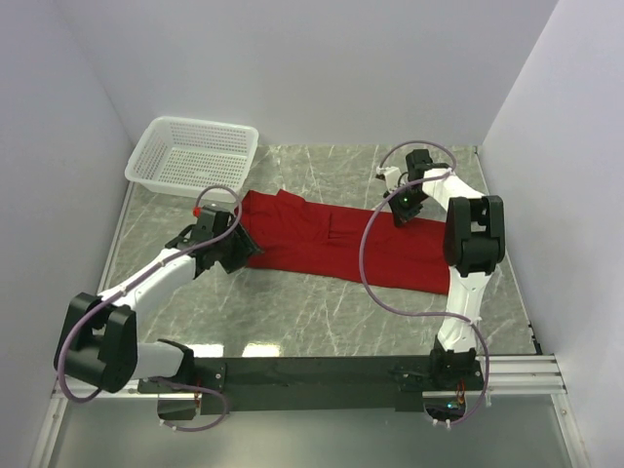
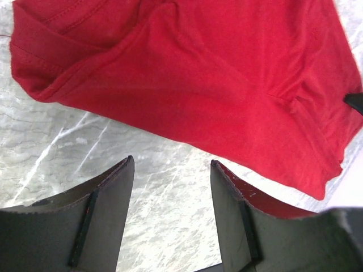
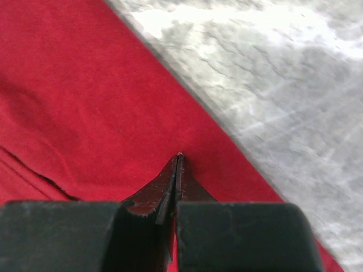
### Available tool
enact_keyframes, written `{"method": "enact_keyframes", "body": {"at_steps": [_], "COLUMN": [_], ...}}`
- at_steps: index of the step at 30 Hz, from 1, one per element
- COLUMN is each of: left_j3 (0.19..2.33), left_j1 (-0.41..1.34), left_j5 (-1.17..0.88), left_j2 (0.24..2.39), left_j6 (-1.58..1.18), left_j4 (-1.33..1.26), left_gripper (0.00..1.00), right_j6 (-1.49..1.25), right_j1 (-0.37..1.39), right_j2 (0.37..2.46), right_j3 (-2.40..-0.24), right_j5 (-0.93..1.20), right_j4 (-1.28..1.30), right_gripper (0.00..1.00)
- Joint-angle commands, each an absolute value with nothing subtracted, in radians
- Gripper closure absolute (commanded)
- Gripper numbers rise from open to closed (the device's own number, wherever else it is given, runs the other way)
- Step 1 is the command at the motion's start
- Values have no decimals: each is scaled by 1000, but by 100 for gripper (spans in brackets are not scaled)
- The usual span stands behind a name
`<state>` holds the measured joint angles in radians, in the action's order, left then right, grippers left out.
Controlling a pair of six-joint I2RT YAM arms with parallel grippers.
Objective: Fold and stack the t-shirts
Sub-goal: Fold the tshirt
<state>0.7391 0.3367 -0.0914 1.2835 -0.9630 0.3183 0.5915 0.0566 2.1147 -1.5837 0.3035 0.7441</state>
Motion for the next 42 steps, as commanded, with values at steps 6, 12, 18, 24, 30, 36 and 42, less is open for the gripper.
{"method": "enact_keyframes", "body": {"at_steps": [6,12,18,24,30,36,42], "left_j3": [839,928,1093,1342,1598,1837,1968], "left_j1": [347,348,371,397,433,459,460], "left_j5": [-97,-112,-140,-166,-170,-176,-144], "left_j2": [1347,1423,1583,1833,2064,2236,2364], "left_j6": [-971,-956,-928,-937,-956,-956,-969], "left_j4": [285,276,272,308,348,396,489], "left_gripper": [39,39,40,47,53,57,69], "right_j6": [462,414,397,400,411,436,436], "right_j1": [52,17,-67,-161,-213,-222,-225], "right_j2": [2143,2134,2117,2065,2017,1881,1734], "right_j3": [-1611,-1582,-1566,-1503,-1450,-1410,-1375], "right_j5": [66,-18,-48,-35,-3,184,368], "right_j4": [680,646,675,676,670,683,703], "right_gripper": [100,100,100,100,100,95,88]}}
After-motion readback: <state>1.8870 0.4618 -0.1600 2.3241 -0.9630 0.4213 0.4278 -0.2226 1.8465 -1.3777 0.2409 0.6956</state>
